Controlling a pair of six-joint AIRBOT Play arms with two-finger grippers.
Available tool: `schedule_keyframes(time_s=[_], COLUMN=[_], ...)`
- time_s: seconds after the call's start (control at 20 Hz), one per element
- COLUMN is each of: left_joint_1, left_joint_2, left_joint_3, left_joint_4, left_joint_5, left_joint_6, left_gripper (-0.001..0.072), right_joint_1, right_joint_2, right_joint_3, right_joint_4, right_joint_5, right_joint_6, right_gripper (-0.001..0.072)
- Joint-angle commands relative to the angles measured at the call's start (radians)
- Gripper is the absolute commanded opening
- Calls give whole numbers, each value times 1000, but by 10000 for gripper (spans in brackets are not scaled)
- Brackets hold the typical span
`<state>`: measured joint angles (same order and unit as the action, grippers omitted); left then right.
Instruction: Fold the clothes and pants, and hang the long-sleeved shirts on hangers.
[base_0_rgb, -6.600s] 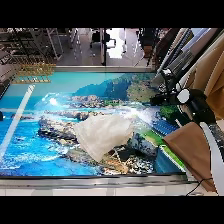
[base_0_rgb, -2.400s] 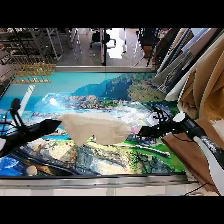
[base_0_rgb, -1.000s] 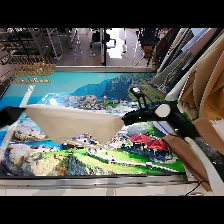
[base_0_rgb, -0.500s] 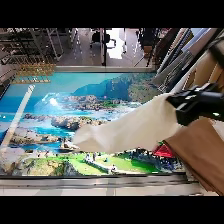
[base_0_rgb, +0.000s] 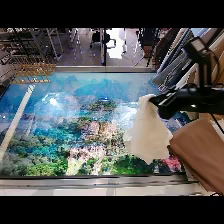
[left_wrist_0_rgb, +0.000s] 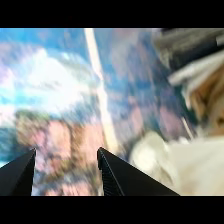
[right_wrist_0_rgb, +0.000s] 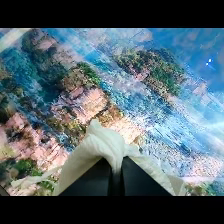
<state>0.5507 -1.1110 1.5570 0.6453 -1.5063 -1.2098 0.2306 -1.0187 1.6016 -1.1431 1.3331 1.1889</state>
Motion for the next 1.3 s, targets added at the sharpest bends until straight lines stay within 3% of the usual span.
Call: schedule_keyframes(time_s=[0.0,0.15,0.35,0.45,0.5,0.6,0.65,0.8,0.95,1.1,1.25], left_joint_1=[-185,-323,-314,-256,-219,-156,-129,-100,-131,-205,-306], left_joint_2=[-97,-172,-263,-265,-262,-261,-262,-266,-297,-354,-421], left_joint_3=[-93,-204,-209,-208,-208,-208,-208,-209,-209,-209,-209], left_joint_4=[-3,-3,-65,-119,-151,-175,-168,-90,-70,-70,-69], left_joint_5=[-88,-23,-12,-13,-21,-50,-64,-67,-65,-38,5], left_joint_6=[73,130,142,164,181,204,208,236,284,283,283], left_gripper=[417,416,416,417,424,708,701,701,701,701,701], right_joint_1=[1,26,193,286,318,339,338,330,330,330,323], right_joint_2=[-84,-88,-88,-92,-92,-90,-91,-98,-97,-93,-94], right_joint_3=[2,4,6,37,52,67,65,49,-90,-331,-542], right_joint_4=[63,209,393,378,377,370,345,65,6,-24,-293], right_joint_5=[-123,-417,-1036,-1134,-1076,-814,-655,-151,299,382,363], right_joint_6=[-3,-68,-178,-233,-261,-264,-241,9,30,101,146], right_gripper=[14,14,14,13,13,14,14,14,14,14,14])
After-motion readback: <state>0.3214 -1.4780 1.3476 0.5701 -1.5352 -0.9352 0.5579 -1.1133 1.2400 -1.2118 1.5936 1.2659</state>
